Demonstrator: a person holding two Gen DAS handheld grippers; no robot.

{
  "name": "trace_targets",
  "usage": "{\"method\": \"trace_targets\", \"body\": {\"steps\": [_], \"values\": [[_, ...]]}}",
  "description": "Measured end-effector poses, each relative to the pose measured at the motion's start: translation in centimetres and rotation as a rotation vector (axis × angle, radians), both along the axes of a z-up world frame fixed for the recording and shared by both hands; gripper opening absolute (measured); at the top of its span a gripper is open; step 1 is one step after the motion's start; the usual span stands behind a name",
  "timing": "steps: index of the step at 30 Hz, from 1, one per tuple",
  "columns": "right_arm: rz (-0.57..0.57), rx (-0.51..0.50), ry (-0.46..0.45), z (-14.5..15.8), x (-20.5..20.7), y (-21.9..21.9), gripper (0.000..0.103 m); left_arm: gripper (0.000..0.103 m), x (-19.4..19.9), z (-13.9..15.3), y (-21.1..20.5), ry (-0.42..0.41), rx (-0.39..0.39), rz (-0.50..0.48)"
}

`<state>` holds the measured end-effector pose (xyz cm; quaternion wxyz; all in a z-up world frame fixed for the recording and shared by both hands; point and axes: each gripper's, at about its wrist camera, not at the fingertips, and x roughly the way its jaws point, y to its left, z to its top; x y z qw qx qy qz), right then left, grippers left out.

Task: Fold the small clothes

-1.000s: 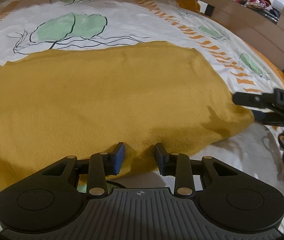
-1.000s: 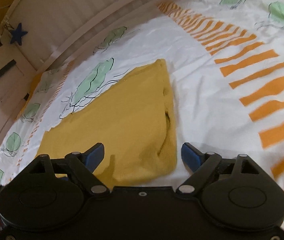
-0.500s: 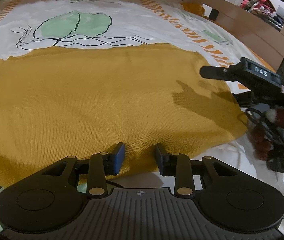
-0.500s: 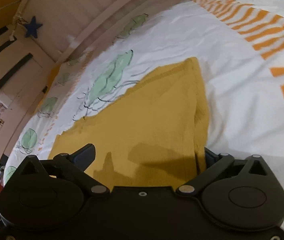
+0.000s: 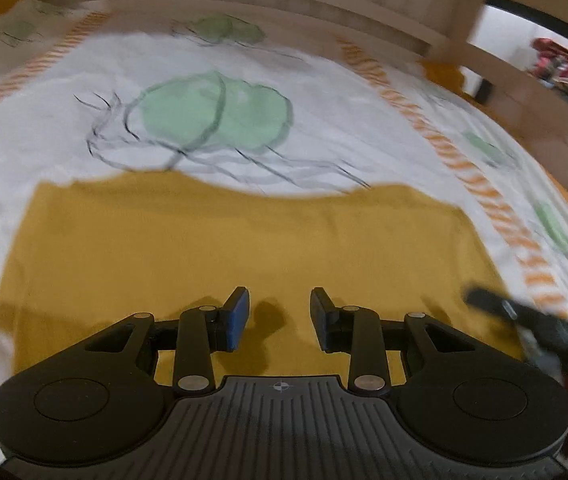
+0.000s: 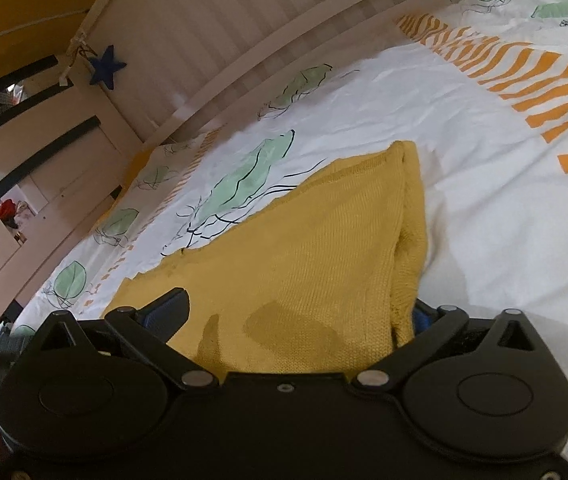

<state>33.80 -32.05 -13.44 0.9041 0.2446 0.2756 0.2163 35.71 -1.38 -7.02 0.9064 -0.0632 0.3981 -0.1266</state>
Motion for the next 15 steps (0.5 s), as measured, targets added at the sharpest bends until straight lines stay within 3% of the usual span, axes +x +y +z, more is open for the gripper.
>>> {"method": "trace_targets", "body": {"steps": [7,15], "values": [[0.000,0.010,-0.006,-0.2,-0.1,-0.1,0.103,0.033,6.0,-1.3,-1.0,0.088,0.055,0.023],[0.001,0.018,-0.010,-0.4,-0.1,-0.2,0.103,0.036,7.0,-2.8,-2.7,0.104,0.162,-0.019]]}}
